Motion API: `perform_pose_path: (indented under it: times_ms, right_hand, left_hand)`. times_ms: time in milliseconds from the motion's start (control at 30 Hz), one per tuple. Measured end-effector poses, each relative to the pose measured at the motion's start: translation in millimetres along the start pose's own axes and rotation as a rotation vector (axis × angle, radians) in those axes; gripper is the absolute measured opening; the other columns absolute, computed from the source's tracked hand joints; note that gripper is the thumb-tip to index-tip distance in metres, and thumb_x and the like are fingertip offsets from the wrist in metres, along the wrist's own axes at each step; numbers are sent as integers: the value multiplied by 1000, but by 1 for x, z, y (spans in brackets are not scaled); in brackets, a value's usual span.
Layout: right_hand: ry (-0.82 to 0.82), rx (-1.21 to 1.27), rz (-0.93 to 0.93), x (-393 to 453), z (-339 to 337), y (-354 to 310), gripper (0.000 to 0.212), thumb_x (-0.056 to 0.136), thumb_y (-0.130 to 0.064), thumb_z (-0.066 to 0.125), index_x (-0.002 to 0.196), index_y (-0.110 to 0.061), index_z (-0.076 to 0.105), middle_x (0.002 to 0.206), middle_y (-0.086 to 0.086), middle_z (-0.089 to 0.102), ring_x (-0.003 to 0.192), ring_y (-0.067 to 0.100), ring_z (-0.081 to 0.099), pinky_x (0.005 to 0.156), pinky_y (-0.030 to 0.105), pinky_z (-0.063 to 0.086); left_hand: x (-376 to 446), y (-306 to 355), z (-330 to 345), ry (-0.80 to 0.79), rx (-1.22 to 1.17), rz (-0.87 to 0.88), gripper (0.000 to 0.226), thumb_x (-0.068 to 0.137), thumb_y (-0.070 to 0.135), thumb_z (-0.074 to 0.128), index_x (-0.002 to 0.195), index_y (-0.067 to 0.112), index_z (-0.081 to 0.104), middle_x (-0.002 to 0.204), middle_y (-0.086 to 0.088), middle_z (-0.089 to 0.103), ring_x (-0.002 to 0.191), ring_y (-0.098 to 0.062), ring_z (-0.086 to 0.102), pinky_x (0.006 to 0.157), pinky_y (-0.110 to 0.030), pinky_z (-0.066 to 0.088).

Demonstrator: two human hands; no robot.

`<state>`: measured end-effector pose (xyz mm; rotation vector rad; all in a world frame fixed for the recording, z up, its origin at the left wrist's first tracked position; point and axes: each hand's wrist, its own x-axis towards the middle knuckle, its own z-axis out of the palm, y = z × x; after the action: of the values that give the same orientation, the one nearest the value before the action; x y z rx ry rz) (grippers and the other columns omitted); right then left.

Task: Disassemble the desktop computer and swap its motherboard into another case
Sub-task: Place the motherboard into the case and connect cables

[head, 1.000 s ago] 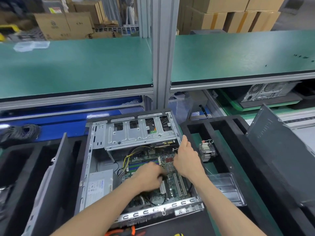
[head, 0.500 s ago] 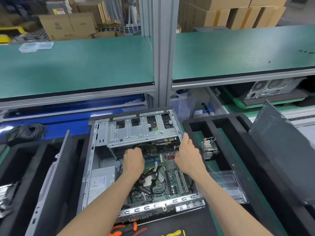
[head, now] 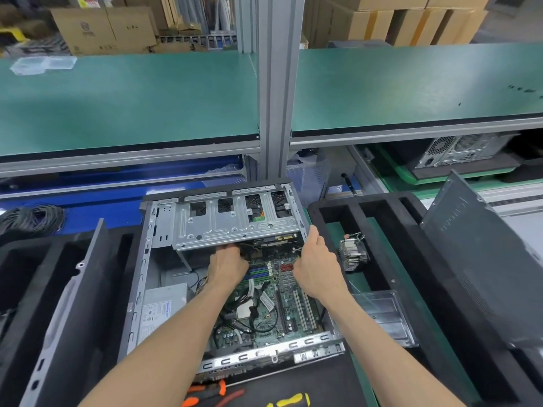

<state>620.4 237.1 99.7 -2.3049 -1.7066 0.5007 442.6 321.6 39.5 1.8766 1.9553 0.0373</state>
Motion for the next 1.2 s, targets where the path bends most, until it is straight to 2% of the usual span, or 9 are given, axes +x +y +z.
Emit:
perform_pose_path:
  times_ms: [67, 133, 300, 533, 667, 833, 933, 1067, 1200]
  right_hand:
    - [1, -5, 3, 0, 0, 0, 81, 95, -18, 57, 155, -6, 4, 149, 17, 39, 107, 37, 62, 74, 38, 43]
    - [3, -1, 0, 0, 0, 0, 80, 95, -18, 57, 155, -7, 5, 147, 17, 40, 105, 37, 62, 73, 37, 43]
    - [5, -16, 2, 1, 1, 1, 82, 95, -19, 58, 156, -7, 4, 148, 17, 40, 103, 35, 64, 69, 35, 44]
    - [16, -20, -2, 1, 1, 1, 81, 94, -19, 59, 155, -8, 7, 146, 16, 42, 100, 34, 65, 67, 35, 44]
    - [18, -18, -5, 2, 2, 1, 81, 94, -18, 59, 154, -8, 6, 146, 16, 41, 100, 34, 65, 68, 35, 45]
    - [24, -9, -5, 2, 3, 1, 80, 93, -17, 60, 153, -8, 8, 143, 17, 43, 99, 35, 64, 67, 36, 44]
    - [24, -7, -3, 2, 3, 0, 80, 93, -17, 60, 153, -8, 8, 144, 17, 43, 100, 35, 64, 68, 36, 43]
    - [31, 4, -4, 2, 3, 1, 79, 93, -18, 60, 153, -7, 9, 138, 16, 46, 98, 35, 63, 67, 36, 40]
    - [25, 4, -5, 1, 2, 0, 80, 93, -17, 60, 154, -6, 8, 140, 17, 45, 99, 35, 63, 67, 36, 41]
  left_hand:
    - [1, -1, -1, -15, 29, 18, 12, 90, 11, 54, 98, 9, 63, 100, -18, 58, 90, -36, 55, 72, -35, 46]
    - [2, -2, -2, -21, 87, 54, 8, 91, 9, 55, 96, 10, 61, 104, -19, 62, 92, -38, 59, 75, -37, 50]
    - [4, -7, -1, -13, 283, 173, 26, 90, -5, 49, 108, 10, 63, 109, -17, 65, 100, -38, 63, 74, -39, 47]
    - [-2, -3, -1, 49, 382, 247, 23, 87, -7, 50, 95, 9, 64, 91, -12, 68, 88, -35, 68, 64, -38, 42]
    - [-5, -3, 0, 86, 334, 228, 20, 87, -5, 51, 75, 11, 52, 72, -9, 56, 83, -37, 68, 60, -37, 43]
    - [-10, 2, -5, 70, 413, 299, 26, 81, -13, 53, 90, 11, 58, 86, -12, 62, 87, -37, 66, 60, -39, 44]
    - [-13, -2, -7, 65, 301, 262, 23, 86, -11, 55, 82, 11, 47, 74, -7, 44, 89, -38, 64, 62, -39, 44]
    - [-21, -4, -12, 60, 102, 204, 15, 89, -3, 56, 86, 9, 47, 95, -13, 63, 93, -37, 64, 65, -38, 45]
    - [-26, -5, -22, -142, -242, 161, 16, 91, 16, 62, 99, 14, 48, 99, -6, 63, 91, -26, 60, 72, -35, 48]
